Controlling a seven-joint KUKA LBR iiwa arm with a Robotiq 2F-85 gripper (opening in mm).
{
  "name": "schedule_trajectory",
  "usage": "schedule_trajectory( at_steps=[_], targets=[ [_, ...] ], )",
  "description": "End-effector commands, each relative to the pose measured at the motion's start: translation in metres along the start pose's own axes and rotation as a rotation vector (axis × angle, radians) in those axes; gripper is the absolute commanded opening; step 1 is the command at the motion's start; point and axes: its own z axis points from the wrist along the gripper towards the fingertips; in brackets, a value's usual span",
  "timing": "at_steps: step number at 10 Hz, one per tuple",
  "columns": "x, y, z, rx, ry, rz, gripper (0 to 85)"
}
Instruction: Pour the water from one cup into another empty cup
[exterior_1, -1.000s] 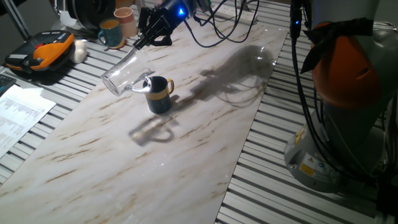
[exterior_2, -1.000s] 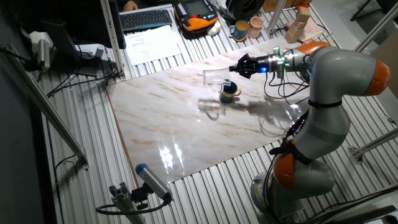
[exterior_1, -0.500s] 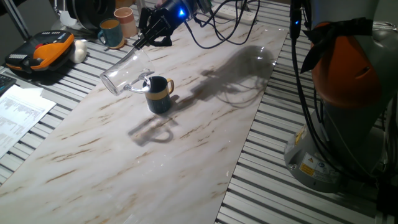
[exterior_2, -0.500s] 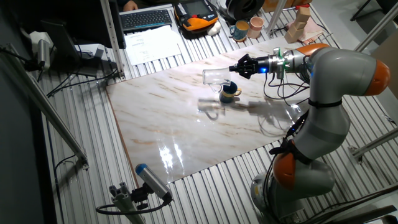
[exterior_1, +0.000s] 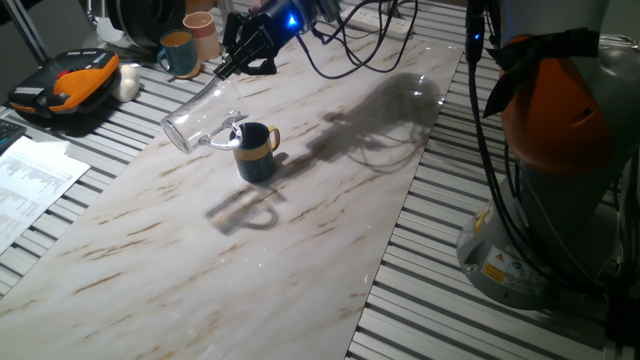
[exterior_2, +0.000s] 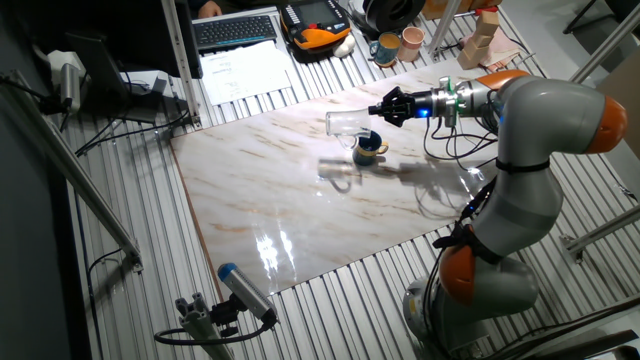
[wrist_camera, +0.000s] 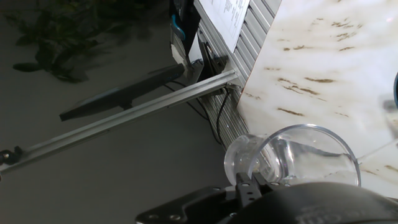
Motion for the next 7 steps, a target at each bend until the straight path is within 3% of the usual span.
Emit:
schedule_trajectory(
  at_steps=[1,7],
  targets=[
    [-0.0004,-0.0001,0.0001,-0.001,0.001,-0.001,0.0],
    [-0.0009,0.0009,0.0009,-0.012,-0.002,0.004,0.0]
  ],
)
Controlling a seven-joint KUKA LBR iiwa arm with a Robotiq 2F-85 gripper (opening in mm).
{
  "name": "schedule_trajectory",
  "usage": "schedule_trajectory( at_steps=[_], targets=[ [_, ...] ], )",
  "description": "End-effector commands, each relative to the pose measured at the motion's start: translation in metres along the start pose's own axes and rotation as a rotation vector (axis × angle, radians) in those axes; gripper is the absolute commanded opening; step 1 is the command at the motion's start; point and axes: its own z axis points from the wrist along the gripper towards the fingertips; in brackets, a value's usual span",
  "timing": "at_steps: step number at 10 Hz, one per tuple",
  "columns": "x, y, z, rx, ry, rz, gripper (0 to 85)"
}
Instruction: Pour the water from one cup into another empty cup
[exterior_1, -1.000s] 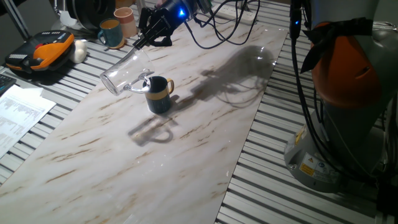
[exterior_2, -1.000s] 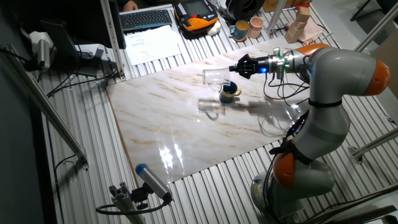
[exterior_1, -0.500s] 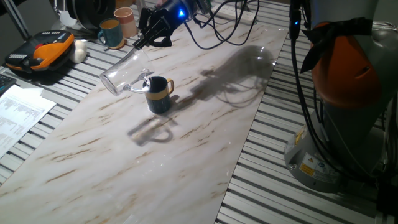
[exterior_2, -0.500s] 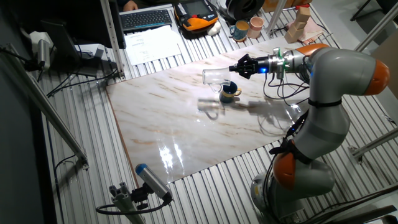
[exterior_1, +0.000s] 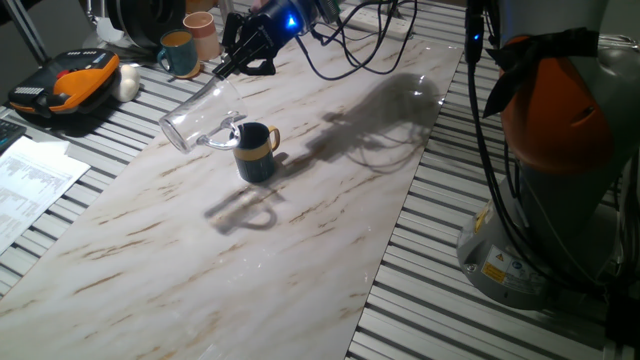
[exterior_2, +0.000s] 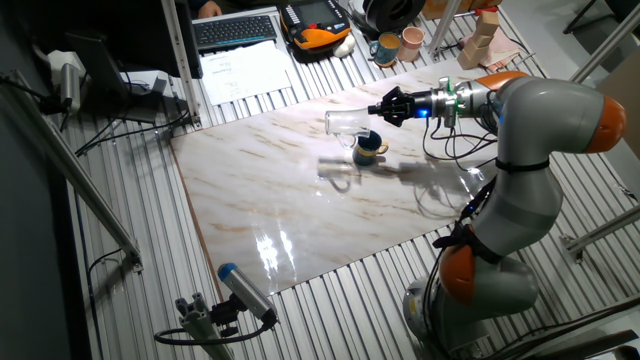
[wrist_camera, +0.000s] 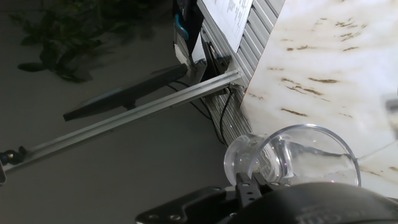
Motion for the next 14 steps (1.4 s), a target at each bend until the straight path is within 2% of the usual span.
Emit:
schedule_trajectory(
  at_steps=[1,7,14],
  targets=[
    [-0.0001,-0.0001,0.0,0.001,-0.001,0.0,0.0],
    [-0.0008,-0.0006,0.0005,0.001,-0.006,-0.005,0.0],
    [-0.0022,-0.0021,0.0005,-0.033,0.005,-0.007,0.0]
  ],
)
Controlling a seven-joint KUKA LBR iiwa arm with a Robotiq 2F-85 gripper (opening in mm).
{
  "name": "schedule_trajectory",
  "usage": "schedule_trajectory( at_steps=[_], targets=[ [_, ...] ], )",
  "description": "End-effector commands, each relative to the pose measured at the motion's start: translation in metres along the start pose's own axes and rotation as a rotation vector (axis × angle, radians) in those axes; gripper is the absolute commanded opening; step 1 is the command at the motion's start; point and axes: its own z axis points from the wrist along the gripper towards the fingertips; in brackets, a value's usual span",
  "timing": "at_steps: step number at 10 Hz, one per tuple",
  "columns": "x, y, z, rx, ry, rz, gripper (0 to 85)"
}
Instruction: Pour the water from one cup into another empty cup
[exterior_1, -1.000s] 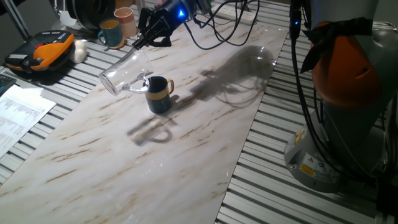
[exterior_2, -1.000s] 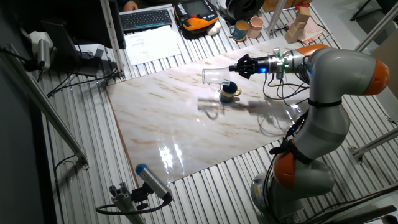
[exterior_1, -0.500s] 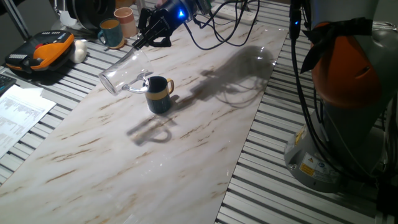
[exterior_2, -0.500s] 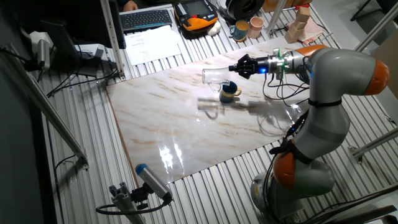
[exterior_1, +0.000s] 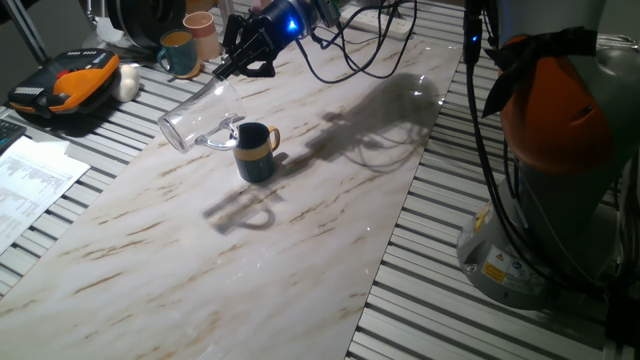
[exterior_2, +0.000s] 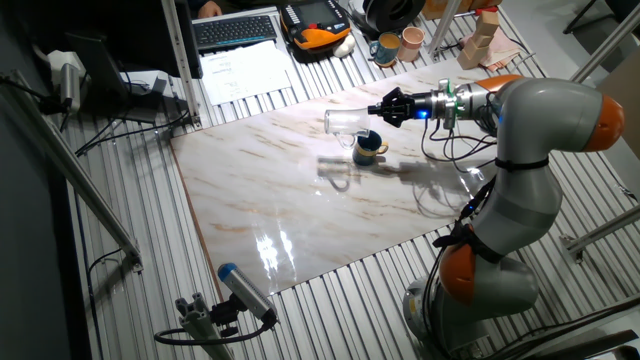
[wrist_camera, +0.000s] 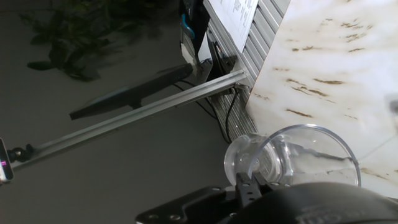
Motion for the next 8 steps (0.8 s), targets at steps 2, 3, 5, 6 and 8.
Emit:
schedule_trajectory(
  at_steps=[2,3,5,6,8],
  targets=[
    [-0.0001,0.0,0.0,-0.007,0.0,0.003,0.0],
    [-0.0001,0.0,0.0,-0.012,-0.001,0.006,0.0],
    [-0.0001,0.0,0.0001,-0.025,0.0,0.01,0.0],
    [-0.0002,0.0,0.0001,-0.028,0.001,0.011,0.0],
    [-0.0005,-0.0001,0.0003,-0.036,0.003,0.011,0.0]
  ],
)
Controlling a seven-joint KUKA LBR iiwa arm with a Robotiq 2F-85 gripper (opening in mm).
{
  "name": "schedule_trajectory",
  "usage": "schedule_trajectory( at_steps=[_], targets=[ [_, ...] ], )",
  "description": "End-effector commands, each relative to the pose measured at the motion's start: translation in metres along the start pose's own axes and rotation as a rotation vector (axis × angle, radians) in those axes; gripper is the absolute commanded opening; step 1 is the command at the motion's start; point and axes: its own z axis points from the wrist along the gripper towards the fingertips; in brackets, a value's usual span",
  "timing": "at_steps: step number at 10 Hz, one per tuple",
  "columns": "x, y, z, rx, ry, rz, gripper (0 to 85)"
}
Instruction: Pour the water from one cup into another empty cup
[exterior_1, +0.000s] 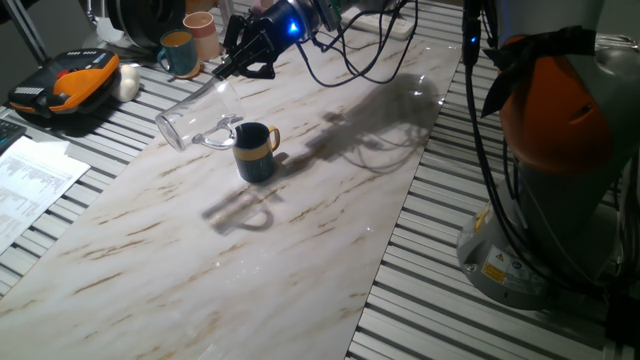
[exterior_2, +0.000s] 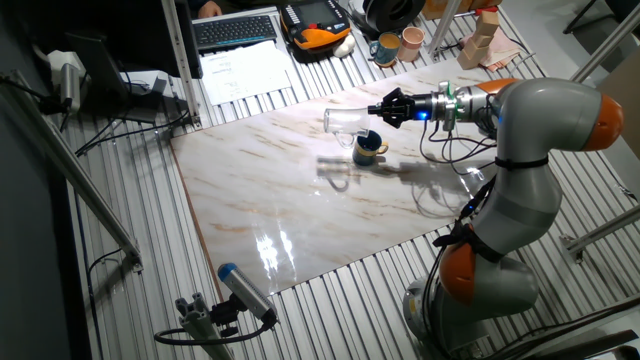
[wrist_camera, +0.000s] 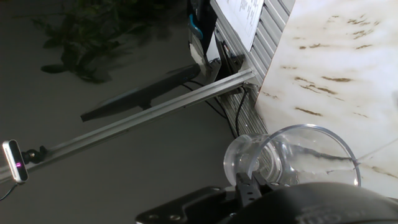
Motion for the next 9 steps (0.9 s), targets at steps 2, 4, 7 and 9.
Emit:
schedule_trajectory(
  at_steps=[2,4,7,9],
  targets=[
    [-0.0003,-0.0001,0.0001,-0.004,0.003,-0.002,0.0],
    [-0.0003,-0.0001,0.0001,-0.005,0.003,-0.001,0.0],
    [0.0,-0.0001,-0.0002,-0.005,0.004,-0.003,0.0],
    [0.0,-0.0001,-0.0002,-0.006,0.004,-0.003,0.0]
  ],
)
